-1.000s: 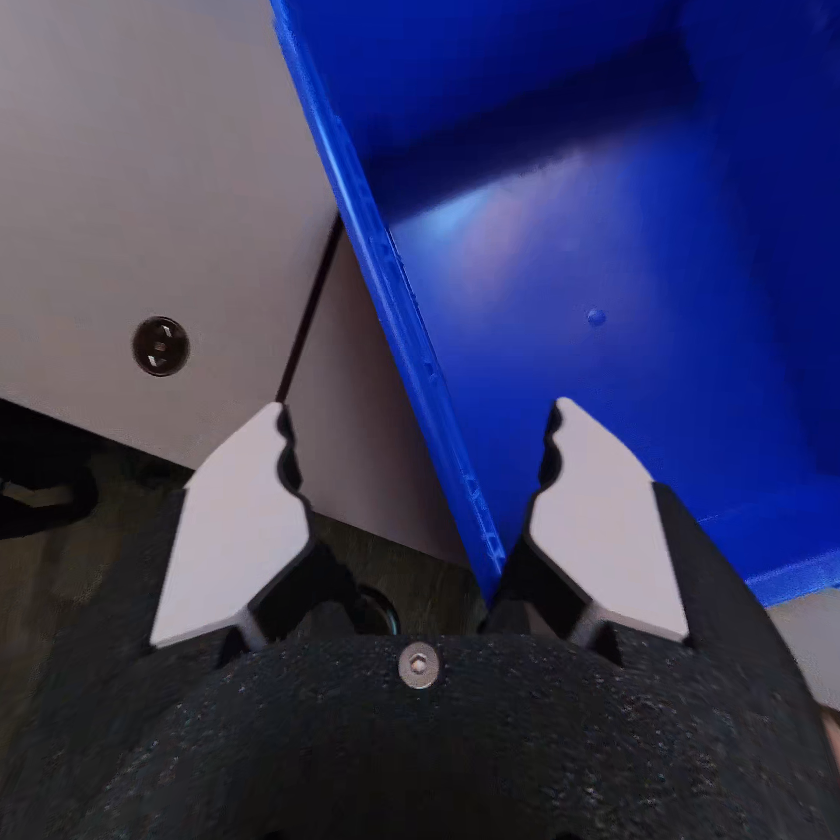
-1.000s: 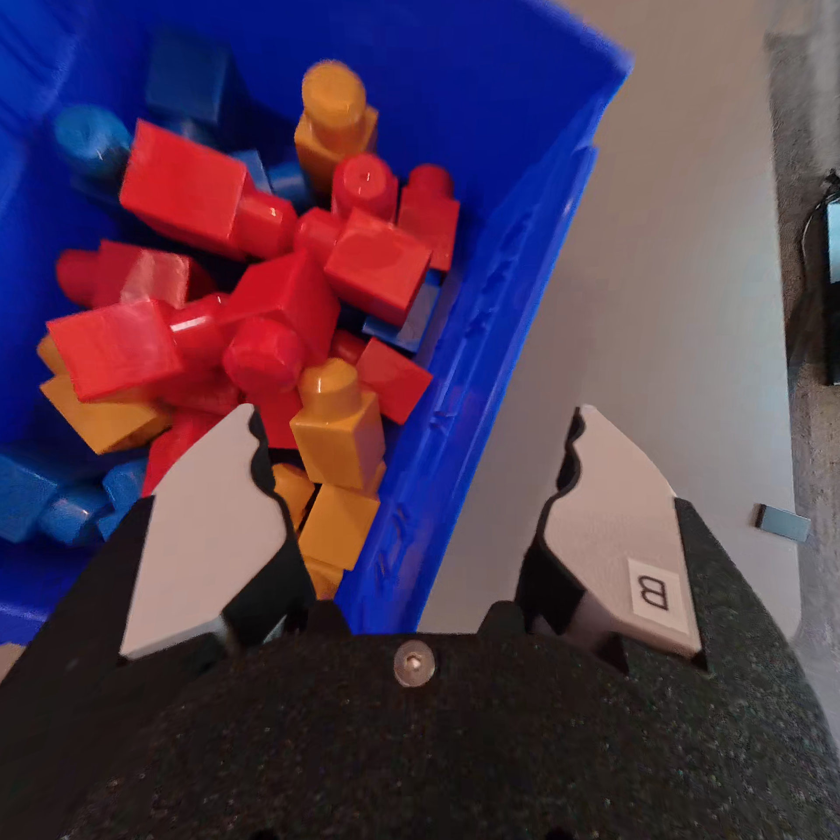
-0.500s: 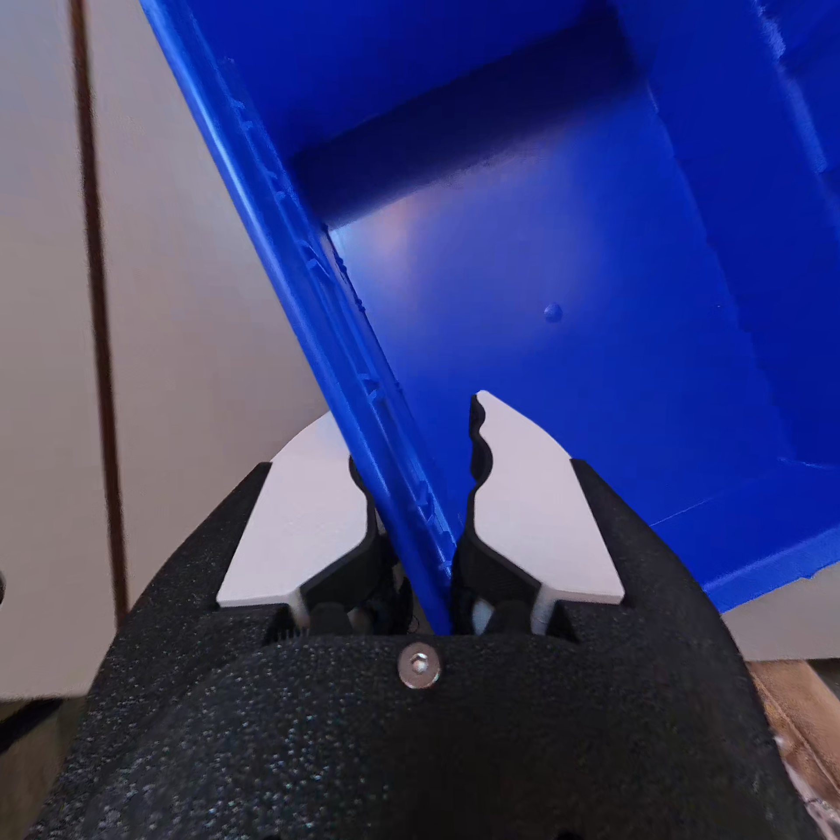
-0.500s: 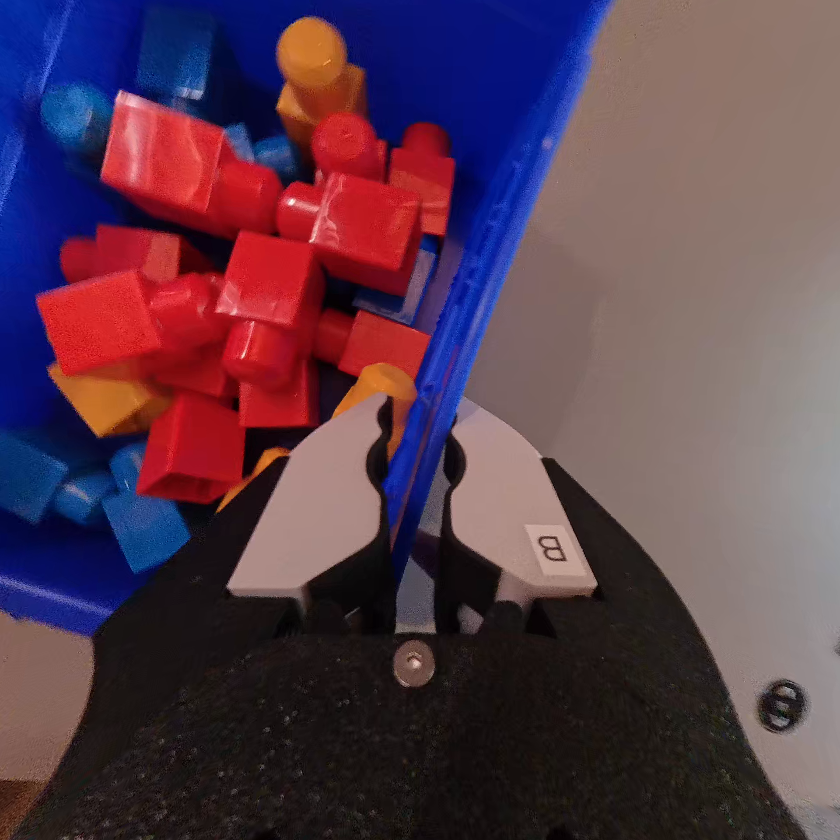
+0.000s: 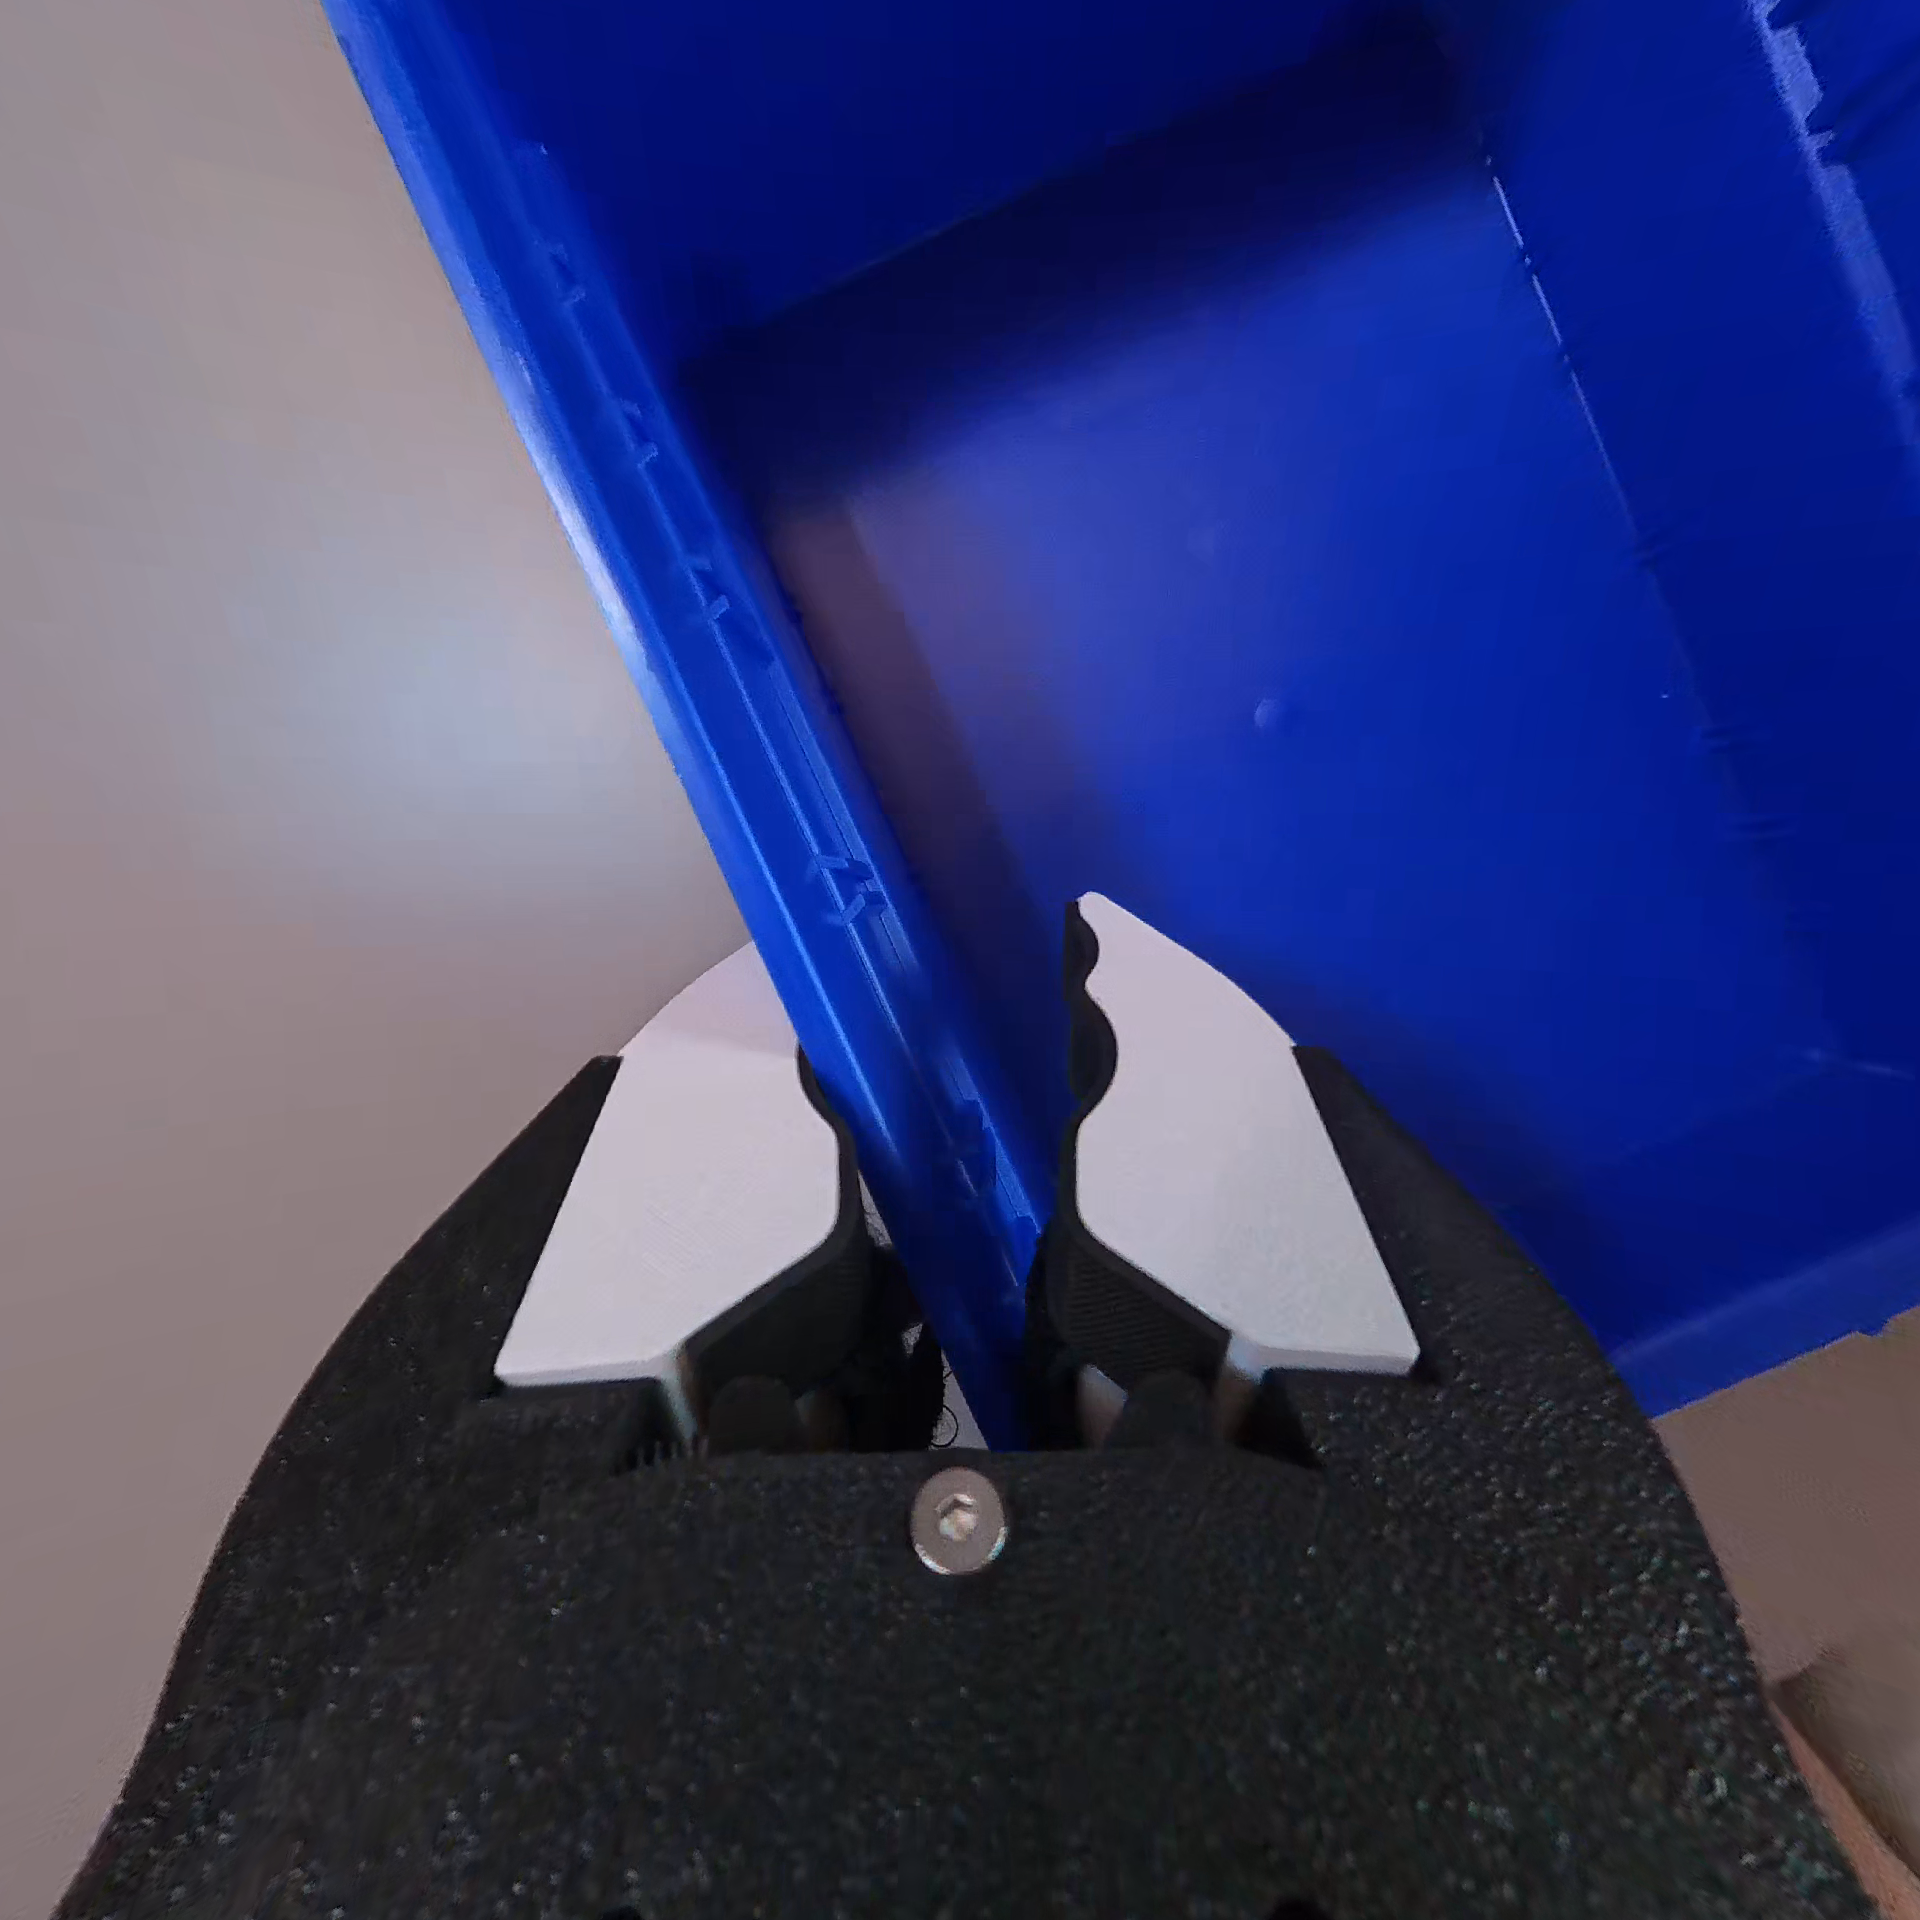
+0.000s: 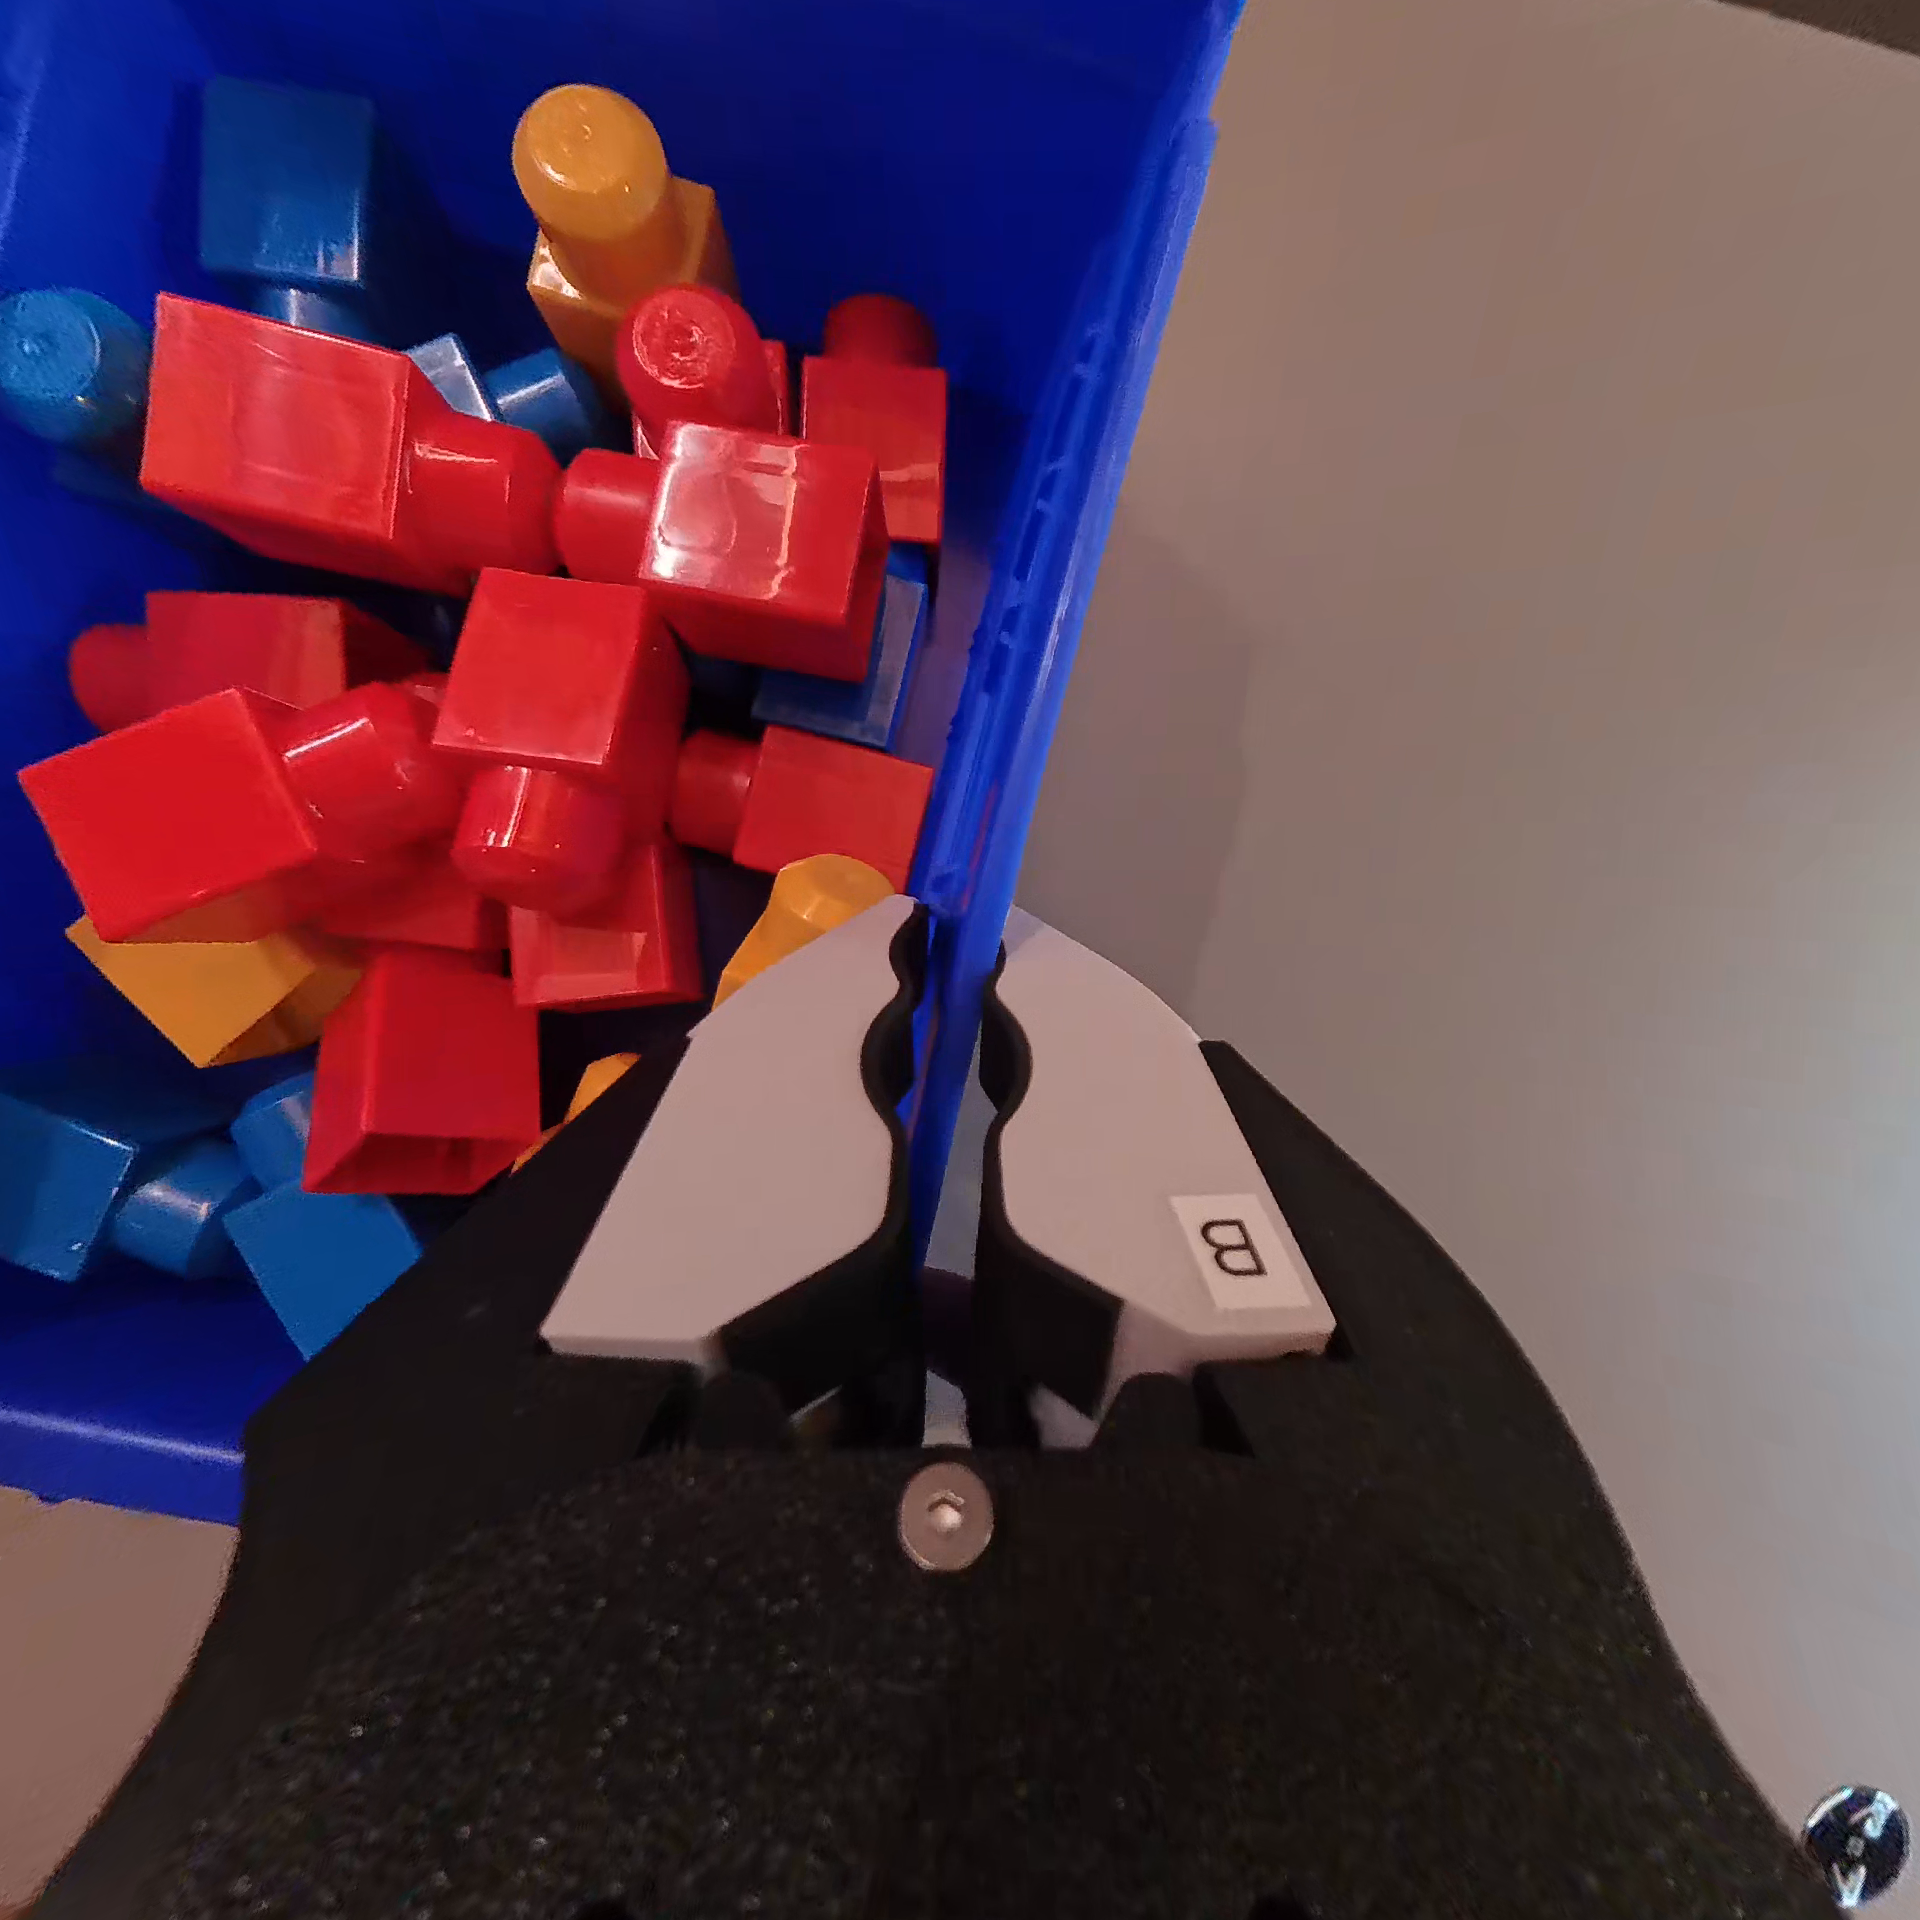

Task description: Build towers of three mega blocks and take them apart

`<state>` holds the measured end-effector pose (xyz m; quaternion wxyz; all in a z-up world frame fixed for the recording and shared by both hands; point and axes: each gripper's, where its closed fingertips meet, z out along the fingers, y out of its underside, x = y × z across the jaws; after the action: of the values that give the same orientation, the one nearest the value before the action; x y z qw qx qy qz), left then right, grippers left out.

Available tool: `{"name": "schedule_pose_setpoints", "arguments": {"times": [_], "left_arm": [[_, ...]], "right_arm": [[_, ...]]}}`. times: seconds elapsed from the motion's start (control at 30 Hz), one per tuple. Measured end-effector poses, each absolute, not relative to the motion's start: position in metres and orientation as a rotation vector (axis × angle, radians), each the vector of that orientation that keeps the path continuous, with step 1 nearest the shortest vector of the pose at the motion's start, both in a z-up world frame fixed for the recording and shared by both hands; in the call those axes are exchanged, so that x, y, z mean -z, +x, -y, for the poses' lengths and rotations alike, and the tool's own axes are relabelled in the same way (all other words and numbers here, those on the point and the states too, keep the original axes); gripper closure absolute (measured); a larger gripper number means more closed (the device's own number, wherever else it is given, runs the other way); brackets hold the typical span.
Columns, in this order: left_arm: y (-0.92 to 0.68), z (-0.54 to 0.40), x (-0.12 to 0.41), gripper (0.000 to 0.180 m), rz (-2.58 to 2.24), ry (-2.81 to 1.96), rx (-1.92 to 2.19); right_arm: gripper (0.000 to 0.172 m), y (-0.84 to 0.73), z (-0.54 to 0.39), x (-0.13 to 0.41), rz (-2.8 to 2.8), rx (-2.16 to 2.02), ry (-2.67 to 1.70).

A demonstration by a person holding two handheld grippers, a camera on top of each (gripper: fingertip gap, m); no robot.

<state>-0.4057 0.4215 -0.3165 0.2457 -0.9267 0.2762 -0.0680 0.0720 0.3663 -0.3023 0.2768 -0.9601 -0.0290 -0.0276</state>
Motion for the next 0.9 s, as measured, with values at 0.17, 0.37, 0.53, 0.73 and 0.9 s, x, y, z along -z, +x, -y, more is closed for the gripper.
{"name": "schedule_pose_setpoints", "arguments": {"times": [0.17, 0.37, 0.53, 0.73, 0.9], "left_arm": [[-0.381, -0.446, 0.317, 0.143, -0.754, -2.525, 0.208], [-0.371, -0.460, 0.318, 0.143, -0.716, -2.529, 0.212], [-0.369, -0.463, 0.317, 0.143, -0.698, -2.522, 0.230], [-0.367, -0.466, 0.315, 0.128, -0.675, -2.498, 0.251], [-0.364, -0.475, 0.262, 0.059, -0.575, -2.185, 0.301]], "right_arm": [[0.163, 0.069, -0.390, 0.303, 0.131, 0.045, -2.575], [0.163, 0.069, -0.411, 0.303, 0.150, 0.034, -2.571], [0.163, 0.069, -0.413, 0.303, 0.164, 0.040, -2.564], [0.161, 0.070, -0.415, 0.302, 0.179, 0.072, -2.548], [0.107, 0.064, -0.422, 0.257, 0.148, 0.001, -2.270]]}}
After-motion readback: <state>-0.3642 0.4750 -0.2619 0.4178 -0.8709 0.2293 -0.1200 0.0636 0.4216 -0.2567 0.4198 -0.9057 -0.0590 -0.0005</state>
